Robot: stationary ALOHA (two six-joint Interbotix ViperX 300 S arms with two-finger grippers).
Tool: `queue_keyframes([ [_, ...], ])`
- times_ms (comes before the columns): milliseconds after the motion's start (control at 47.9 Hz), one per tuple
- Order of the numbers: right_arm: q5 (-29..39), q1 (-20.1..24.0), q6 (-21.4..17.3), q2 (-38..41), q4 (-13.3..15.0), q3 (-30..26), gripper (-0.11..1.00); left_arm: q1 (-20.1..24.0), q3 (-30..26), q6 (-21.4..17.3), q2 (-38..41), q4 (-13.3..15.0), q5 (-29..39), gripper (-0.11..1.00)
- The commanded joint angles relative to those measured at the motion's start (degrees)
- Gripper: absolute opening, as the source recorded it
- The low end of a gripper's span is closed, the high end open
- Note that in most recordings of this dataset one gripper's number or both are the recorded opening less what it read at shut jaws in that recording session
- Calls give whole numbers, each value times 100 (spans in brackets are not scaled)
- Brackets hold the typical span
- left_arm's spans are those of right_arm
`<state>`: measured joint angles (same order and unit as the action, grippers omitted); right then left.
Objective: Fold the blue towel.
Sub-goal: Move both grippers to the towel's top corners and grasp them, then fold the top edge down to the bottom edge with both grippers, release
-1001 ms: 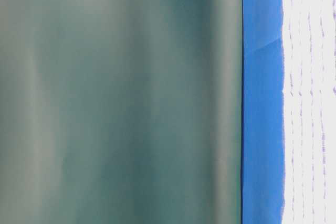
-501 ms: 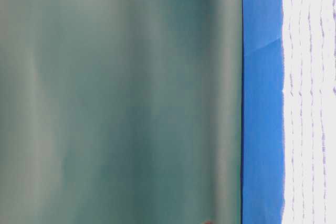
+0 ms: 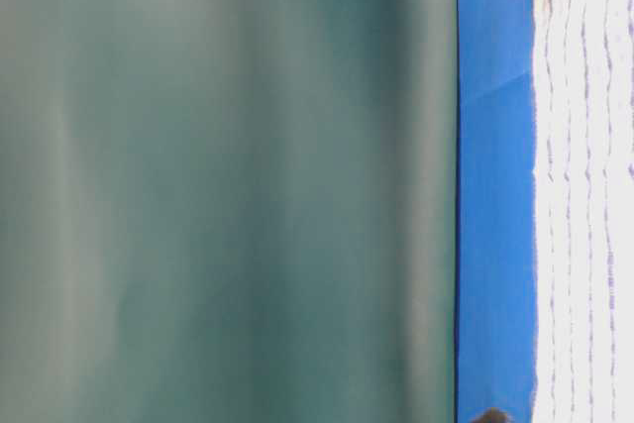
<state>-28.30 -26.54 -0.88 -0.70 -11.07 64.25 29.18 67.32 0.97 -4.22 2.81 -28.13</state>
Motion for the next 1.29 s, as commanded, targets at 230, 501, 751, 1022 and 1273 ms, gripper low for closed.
queue_keyframes([
  [230,-141,-26,9,422,-53,-281,60,35,-88,9,492,9,-149,65],
  [501,-132,0,18,422,-35,-246,21,-9,-105,9,659,9,-62,31],
  [751,-132,35,18,422,-26,-272,6,-62,-176,-35,615,9,-62,7],
  [1022,-35,44,9,255,-26,-281,6,-88,-325,-88,396,-26,114,7],
  [1273,299,70,18,-299,-26,-237,6,-264,-343,-79,-220,-26,571,7],
])
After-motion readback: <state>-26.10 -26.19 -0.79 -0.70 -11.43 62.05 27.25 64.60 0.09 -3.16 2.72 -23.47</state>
